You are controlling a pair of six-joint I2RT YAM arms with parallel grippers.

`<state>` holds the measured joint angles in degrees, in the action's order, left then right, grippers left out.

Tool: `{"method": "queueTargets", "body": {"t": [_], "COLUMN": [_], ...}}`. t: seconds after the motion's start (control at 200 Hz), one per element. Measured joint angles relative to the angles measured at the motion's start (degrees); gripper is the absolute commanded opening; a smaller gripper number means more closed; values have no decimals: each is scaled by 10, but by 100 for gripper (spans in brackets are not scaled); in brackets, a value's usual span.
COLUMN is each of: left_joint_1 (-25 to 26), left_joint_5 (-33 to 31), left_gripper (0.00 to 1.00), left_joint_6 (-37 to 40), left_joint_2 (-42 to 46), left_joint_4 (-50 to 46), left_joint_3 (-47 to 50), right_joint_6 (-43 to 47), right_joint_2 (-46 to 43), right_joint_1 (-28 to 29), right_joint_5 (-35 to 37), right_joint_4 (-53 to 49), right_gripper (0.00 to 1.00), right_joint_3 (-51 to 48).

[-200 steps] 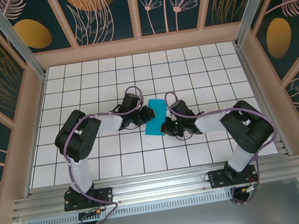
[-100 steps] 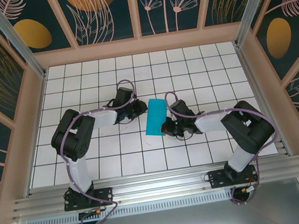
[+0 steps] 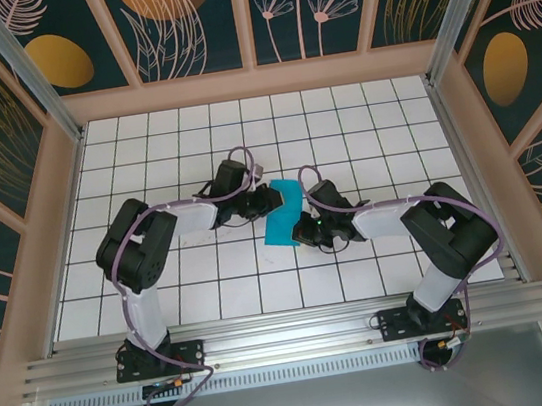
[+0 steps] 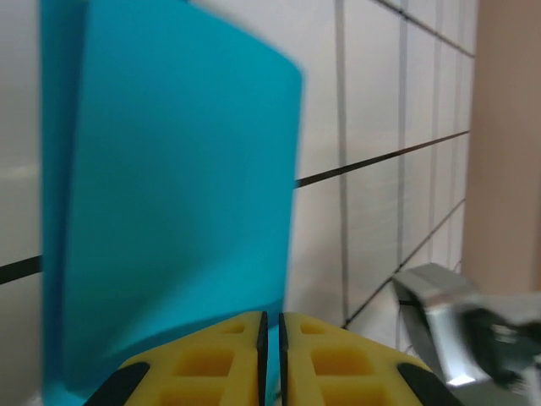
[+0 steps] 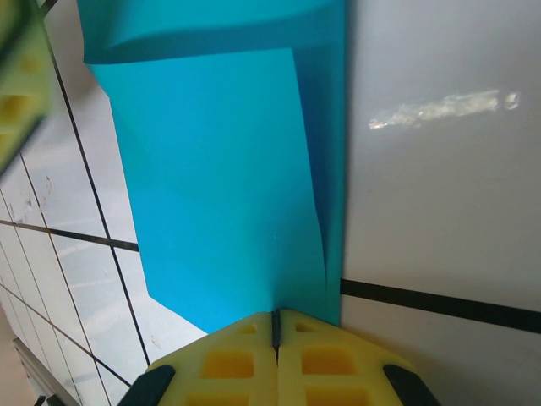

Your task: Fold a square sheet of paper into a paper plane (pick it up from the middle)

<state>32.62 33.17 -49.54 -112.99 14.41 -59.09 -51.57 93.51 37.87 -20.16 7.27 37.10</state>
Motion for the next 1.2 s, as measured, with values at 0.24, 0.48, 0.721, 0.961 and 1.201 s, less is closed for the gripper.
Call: {"method": "queueTargets", "body": {"t": [0.24,0.48,0.721,0.961,1.201], "left_joint_1": [-1,0,0,0,0], "left_joint_5": [-11,-17,-17,-17,-17], "left_gripper": [16,16,16,16,16], "left_joint_6": [5,15,16,15,16], "left_joint_2": [-24,-24,-24,-24,-24], "left_joint_4": [4,4,4,4,4], "left_joint_3": [5,5,5,5,5], "right_joint_6": [2,2,2,2,2], "right_joint_2": [-3,-24,9,77,93], "right_joint_1": [0,0,0,3,4], "right_joint_5": [5,6,-4,-10,-9], "right_joint_4": [-8,-21,-9,-6,-15], "right_gripper": [2,4,4,3,3], "right_joint_3": [4,31,90,106,112]}}
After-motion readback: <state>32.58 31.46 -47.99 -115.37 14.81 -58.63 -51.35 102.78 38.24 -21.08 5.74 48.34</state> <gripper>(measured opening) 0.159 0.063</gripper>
